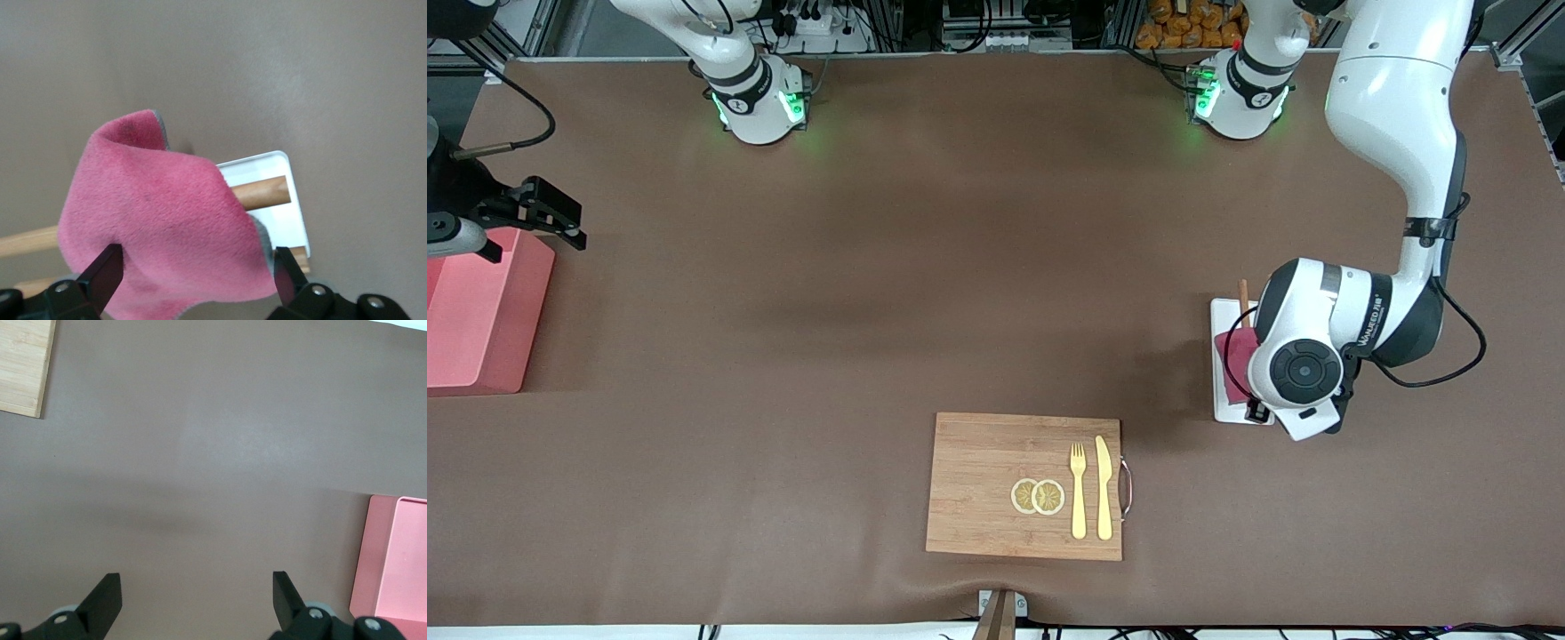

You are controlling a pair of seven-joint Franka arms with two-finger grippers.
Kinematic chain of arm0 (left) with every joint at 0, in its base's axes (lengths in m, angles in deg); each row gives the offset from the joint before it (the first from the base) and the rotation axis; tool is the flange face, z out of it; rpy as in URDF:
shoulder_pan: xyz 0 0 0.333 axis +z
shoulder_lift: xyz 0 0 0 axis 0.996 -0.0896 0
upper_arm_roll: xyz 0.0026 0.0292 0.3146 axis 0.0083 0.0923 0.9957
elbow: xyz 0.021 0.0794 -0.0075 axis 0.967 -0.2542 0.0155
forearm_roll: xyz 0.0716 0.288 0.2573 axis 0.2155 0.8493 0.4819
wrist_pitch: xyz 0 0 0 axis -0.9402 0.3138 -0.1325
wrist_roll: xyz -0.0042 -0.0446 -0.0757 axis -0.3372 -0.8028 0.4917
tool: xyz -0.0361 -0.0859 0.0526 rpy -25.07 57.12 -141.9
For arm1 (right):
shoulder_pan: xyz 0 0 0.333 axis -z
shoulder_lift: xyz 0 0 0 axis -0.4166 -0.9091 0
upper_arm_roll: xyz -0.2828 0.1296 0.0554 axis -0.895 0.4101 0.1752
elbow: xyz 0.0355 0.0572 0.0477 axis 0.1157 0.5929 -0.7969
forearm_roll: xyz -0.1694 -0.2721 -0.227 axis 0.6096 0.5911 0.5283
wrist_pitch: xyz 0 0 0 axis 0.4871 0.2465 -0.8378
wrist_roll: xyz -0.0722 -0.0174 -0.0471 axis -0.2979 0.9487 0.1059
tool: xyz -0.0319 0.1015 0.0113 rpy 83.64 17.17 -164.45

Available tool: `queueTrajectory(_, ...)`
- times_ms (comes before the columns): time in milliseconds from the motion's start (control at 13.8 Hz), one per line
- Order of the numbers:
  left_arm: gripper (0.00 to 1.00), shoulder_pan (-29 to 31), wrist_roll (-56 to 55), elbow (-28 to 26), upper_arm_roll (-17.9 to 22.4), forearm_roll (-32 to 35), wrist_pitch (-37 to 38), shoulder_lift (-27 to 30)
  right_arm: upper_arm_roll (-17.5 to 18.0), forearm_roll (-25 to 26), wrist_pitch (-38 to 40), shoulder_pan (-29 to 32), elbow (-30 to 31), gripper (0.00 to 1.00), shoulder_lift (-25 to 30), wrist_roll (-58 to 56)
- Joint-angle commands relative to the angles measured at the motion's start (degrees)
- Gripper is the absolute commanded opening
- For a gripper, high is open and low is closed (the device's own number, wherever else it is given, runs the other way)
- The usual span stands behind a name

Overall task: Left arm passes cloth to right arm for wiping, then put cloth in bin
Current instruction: 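Close the left gripper on the pink cloth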

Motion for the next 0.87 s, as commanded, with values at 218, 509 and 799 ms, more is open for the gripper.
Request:
queueTrajectory(218,1.0,-0.75,-6.66,1.32,0.18,3.22,-1.78,-1.94,0.42,0.19,0.62,0.83,-0.2,1.0,0.21,-0.31)
queueTrajectory(509,1.0,-0.48,-6.75,1.32,0.35,3.5,-1.78,-2.02,0.42,0.1,0.62,1.09,-0.2,1.0,0.12,-0.22)
queueTrajectory(799,0.41,-0.04,-7.37,1.41,0.35,3.5,-1.78,-1.94,0.42,0.1,0.53,1.18,-0.2,1.0,0.12,-0.22)
